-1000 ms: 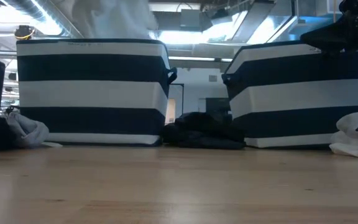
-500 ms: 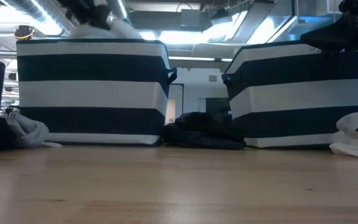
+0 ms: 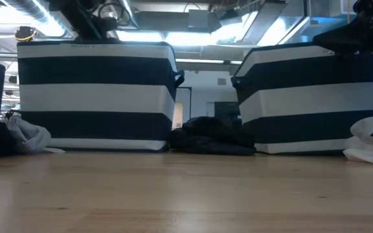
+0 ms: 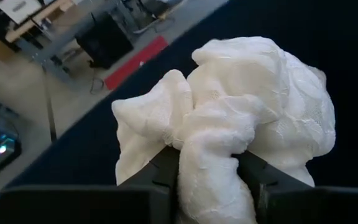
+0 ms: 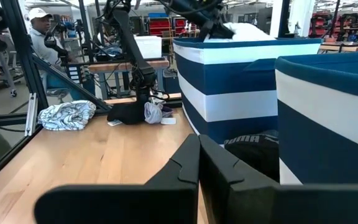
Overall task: Sort clothes
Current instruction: Put the white dress into the left blue bin, then put the gray socks into the left blue bin
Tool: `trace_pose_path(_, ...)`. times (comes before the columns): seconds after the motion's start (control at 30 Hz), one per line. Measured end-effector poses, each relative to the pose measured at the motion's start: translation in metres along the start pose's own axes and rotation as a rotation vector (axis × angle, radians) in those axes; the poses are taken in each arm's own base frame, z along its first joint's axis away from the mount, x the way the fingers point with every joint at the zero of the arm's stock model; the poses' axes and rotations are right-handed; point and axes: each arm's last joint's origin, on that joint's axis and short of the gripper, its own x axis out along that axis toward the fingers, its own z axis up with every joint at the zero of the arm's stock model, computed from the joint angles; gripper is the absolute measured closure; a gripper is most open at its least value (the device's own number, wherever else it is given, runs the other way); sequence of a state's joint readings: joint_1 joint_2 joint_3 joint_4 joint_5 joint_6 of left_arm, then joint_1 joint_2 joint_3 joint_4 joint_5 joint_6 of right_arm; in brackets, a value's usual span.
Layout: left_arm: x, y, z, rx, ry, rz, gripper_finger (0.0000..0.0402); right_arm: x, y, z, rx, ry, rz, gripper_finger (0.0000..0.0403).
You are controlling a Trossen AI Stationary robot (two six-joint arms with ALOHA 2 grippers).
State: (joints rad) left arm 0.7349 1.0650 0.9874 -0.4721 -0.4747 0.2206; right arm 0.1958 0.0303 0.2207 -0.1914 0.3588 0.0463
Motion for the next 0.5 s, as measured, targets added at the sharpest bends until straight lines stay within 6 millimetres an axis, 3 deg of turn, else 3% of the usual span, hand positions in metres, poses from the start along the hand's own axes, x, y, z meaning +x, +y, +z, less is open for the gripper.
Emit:
trace_pose_path(0.23, 0.017, -0.01, -0.004, -0.005, 0.077, -0.016, 0.027, 0.0, 0.0, -0.002, -0.006, 0.016, -0.001, 0.0395)
trace_pose_path(0.5, 0.011, -0.007, -0.002, -0.065, 0.079, -0.033, 0.0187, 0.0, 0.0, -0.002, -0.007, 0.018, -0.001, 0.0395)
